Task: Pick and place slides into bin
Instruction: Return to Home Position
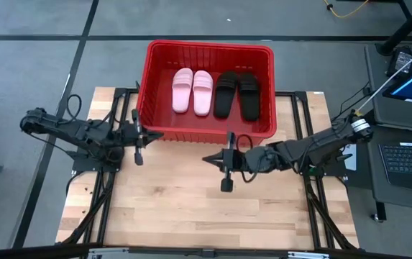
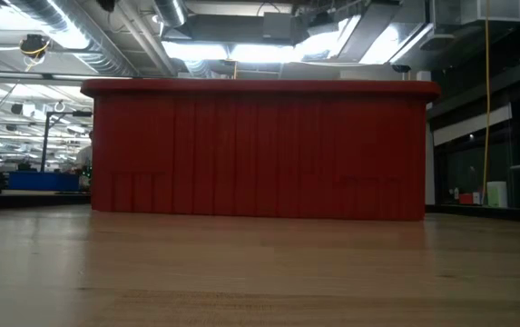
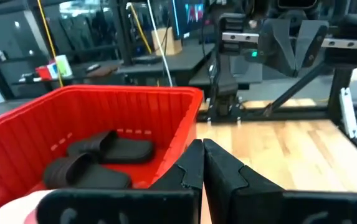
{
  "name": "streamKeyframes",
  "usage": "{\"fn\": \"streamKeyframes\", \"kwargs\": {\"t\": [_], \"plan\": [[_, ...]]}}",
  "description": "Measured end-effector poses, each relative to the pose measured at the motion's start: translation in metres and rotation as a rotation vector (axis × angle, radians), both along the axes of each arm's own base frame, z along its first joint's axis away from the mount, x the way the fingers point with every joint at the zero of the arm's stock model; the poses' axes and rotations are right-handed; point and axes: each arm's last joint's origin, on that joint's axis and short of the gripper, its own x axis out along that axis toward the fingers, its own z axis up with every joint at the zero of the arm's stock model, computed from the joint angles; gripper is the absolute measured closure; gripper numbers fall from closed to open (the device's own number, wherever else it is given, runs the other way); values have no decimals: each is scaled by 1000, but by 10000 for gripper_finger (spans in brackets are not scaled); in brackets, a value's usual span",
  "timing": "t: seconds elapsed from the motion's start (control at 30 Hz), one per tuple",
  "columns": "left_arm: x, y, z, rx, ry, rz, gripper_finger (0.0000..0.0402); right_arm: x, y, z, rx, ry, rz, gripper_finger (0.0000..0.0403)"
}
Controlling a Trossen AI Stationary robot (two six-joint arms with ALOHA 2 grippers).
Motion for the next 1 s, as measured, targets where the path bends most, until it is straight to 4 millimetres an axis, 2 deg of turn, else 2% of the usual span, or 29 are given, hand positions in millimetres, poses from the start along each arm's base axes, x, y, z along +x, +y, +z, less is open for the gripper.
{"fn": "streamKeyframes", "kwargs": {"t": [0.2,0.3,0.5,0.73,1.0], "plan": [[-12,-4,-26,9,-58,-53,400,-4,18,-1,53,-16,34,397],[-23,-2,-30,51,-103,-68,400,-5,23,-1,73,-19,46,397],[-51,8,-36,86,-234,-57,400,-7,27,-1,76,-23,57,397],[-72,20,-63,39,-323,76,400,-6,25,-1,70,-23,53,397],[-62,21,-90,5,-294,95,401,-3,19,0,52,-29,41,397]]}}
